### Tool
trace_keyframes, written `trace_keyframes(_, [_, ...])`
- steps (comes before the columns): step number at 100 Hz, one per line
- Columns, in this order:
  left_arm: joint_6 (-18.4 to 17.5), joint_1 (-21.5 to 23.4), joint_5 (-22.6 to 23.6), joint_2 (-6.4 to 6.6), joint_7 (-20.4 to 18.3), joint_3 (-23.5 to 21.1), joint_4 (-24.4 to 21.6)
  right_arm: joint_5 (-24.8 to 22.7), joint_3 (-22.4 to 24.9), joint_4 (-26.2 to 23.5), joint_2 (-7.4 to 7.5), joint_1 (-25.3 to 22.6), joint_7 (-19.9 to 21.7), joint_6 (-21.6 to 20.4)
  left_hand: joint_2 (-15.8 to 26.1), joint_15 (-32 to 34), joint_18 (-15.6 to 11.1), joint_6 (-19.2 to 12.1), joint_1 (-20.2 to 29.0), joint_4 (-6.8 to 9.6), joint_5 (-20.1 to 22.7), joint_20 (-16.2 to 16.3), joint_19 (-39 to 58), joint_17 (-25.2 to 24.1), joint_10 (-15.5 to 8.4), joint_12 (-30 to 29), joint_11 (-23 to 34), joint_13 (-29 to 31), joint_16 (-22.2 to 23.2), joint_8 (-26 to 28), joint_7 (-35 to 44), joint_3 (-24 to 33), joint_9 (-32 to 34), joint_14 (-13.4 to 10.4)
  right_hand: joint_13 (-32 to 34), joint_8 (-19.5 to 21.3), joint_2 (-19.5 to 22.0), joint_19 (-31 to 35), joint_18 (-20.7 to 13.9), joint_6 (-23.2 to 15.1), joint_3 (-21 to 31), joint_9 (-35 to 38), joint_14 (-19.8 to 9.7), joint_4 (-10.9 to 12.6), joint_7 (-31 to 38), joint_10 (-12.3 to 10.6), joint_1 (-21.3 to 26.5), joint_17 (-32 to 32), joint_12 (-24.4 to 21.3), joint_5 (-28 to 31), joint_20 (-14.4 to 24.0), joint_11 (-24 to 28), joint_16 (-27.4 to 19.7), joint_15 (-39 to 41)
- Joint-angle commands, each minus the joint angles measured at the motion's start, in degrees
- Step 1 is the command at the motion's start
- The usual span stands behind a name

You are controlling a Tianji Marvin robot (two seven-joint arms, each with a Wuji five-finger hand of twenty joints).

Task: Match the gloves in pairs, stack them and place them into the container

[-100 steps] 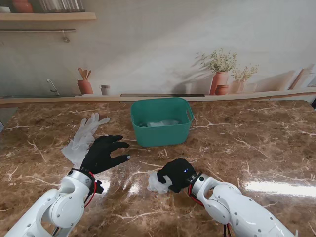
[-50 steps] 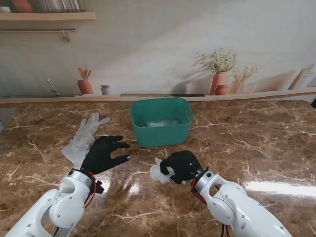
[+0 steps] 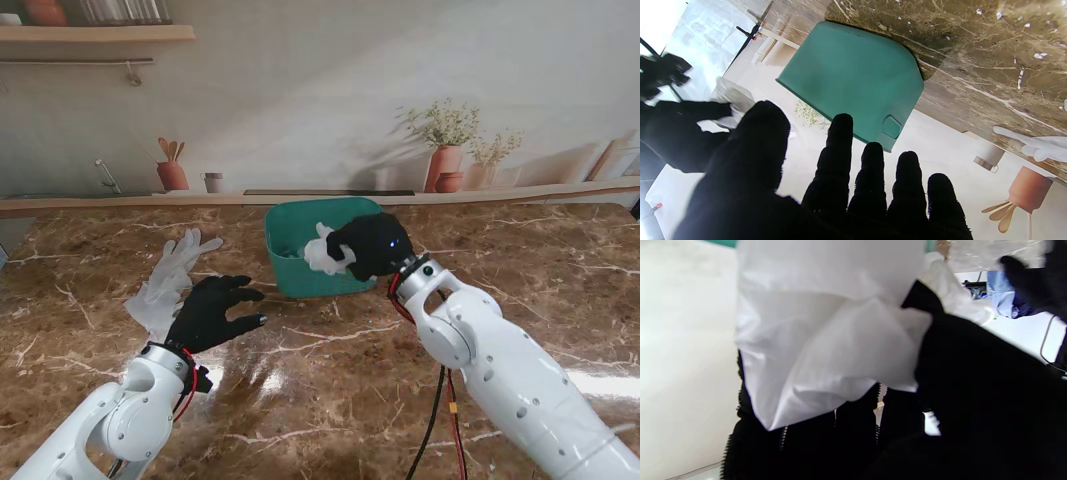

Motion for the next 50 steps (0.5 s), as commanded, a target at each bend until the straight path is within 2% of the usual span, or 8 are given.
trace_keyframes(1, [0.12, 0.13, 0.0, -0.08, -0.22, 0.03, 0.14, 0.9, 0.06, 1.34, -0.74, 3.26, 0.95, 0.79, 2.34, -1.42, -0.58, -0.53, 1.03, 1.85, -0.23, 0.15, -1.89, -1.01, -1.58, -0.48, -1.03, -0.14, -0.82, -0.2, -0.23, -1.74, 0.95, -2.37, 2.51, -0.6, 0.08, 2.11, -0.74, -0.78, 1.05, 1.5, -0.45, 0.75, 1.82, -1.52, 2.36, 0.63, 1.38, 1.13, 0.9, 1.73, 0.18, 1.48])
trace_keyframes(26, [0.57, 0.22, 0.23, 0.03, -0.81, -0.3, -0.19, 6.54, -9.1, 13.89, -2.65, 16.3, 0.79, 2.27, 2.34, -1.45, -0.64, -0.45, 1.07, 1.87, -0.28, 0.22, -2.13, -1.03, -1.52, -0.49, -1.04, -0.18, -0.81, -0.21, -0.24, -1.72, 0.91, -2.43, 1.81, -0.33, 0.75, 1.77, -1.02, -1.03, 0.92, 1.09, -0.71, 0.81, 1.75, -1.89, 2.14, -0.38, 1.78, 0.68, 1.05, 1.5, 0.45, 1.29])
trace_keyframes(50, [1.1, 0.53, 0.35, 0.07, -1.12, -0.71, -0.53, 12.76, -19.28, 28.04, -5.92, 26.07, -2.88, 3.09, 2.52, -1.46, -0.77, -0.4, 1.12, 1.87, -0.42, 0.26, -2.43, -1.07, -1.42, -0.47, -1.02, -0.33, -0.8, -0.24, -0.33, -1.75, 0.78, -2.38, 0.0, 0.34, 2.39, 0.45, -0.62, -1.9, 0.66, 0.01, -1.29, 0.94, 1.56, -2.81, 1.13, -3.32, 2.48, -0.89, 1.33, 1.4, 0.85, 0.37])
